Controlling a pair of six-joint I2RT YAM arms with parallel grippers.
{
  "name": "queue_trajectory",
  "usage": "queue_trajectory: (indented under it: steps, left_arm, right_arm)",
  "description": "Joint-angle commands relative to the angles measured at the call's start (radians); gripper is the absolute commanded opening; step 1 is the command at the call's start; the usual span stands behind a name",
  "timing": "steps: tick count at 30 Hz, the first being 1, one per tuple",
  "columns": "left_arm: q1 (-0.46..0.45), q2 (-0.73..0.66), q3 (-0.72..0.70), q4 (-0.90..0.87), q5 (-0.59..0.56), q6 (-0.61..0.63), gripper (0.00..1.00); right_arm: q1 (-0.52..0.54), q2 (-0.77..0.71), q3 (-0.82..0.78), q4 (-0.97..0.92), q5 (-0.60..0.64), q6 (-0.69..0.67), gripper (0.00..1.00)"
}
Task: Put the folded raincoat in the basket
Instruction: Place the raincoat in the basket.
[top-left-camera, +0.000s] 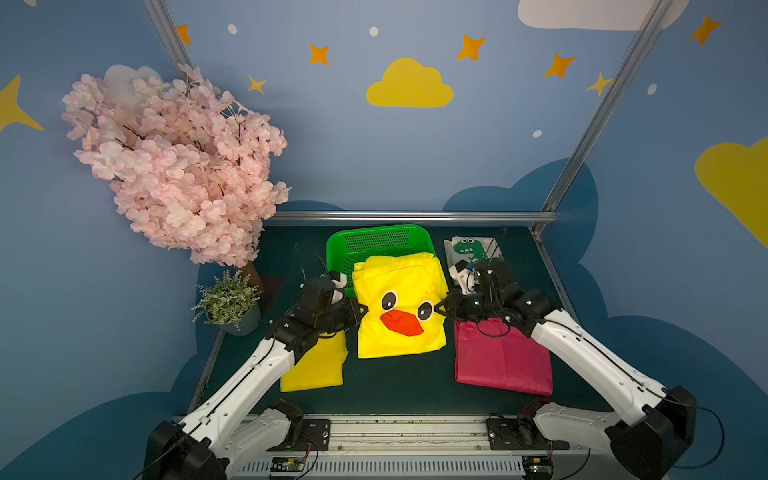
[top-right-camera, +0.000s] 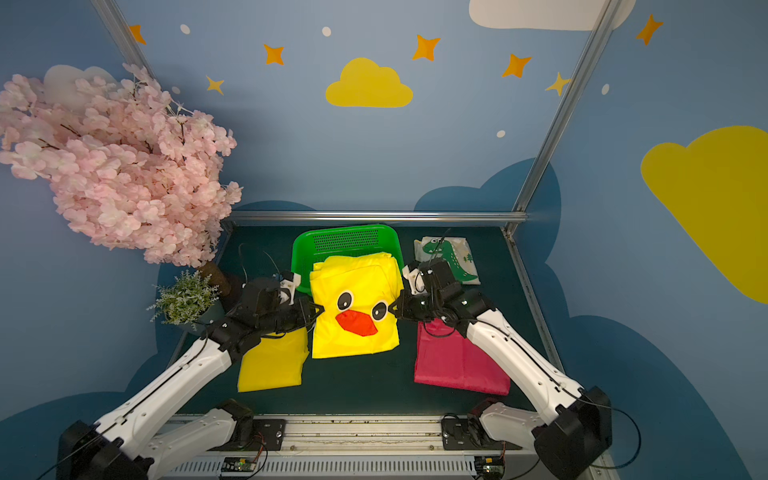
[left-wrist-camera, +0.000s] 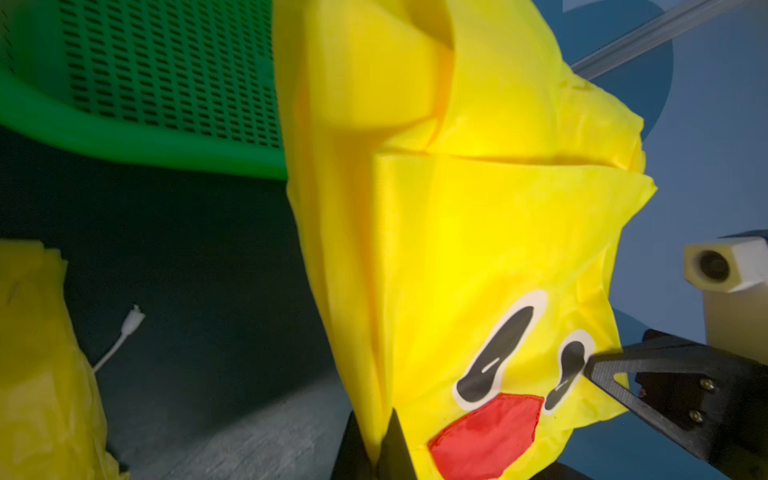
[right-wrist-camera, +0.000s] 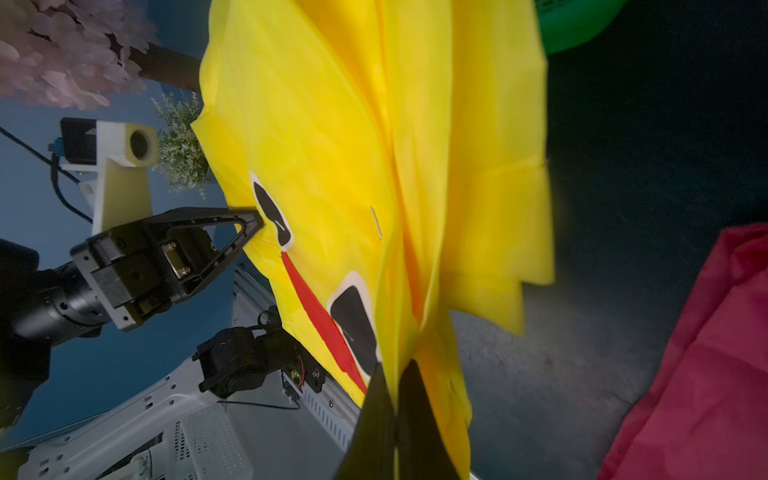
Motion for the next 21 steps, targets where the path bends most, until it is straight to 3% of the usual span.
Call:
queue_trajectory:
  steps: [1,12,16,21]
  left_arm:
    - [0.102,0.137,0.124,0.012,0.058,0.062,0.02]
    - [0.222,0.697,0.726,-0.197,0.101,0.235,0.02]
    - [0.229,0.825,0.84,-0.245,0.116,0.257,0.02]
    - [0.231,0.91,0.883,-0.268,0.104,0.286,0.02]
  right_arm:
    - [-0.031,0.133,0.138,0.03,-0.003,-0.071,0.0]
    - [-0.128,0.679,0.714,-0.038,-0.105,-0.065,0.0]
    - [-0.162,0.817,0.854,-0.08,-0.136,-0.054,0.0]
    - [-0.181,0.928,0.94,-0.122,-0.159,-0.052,0.0]
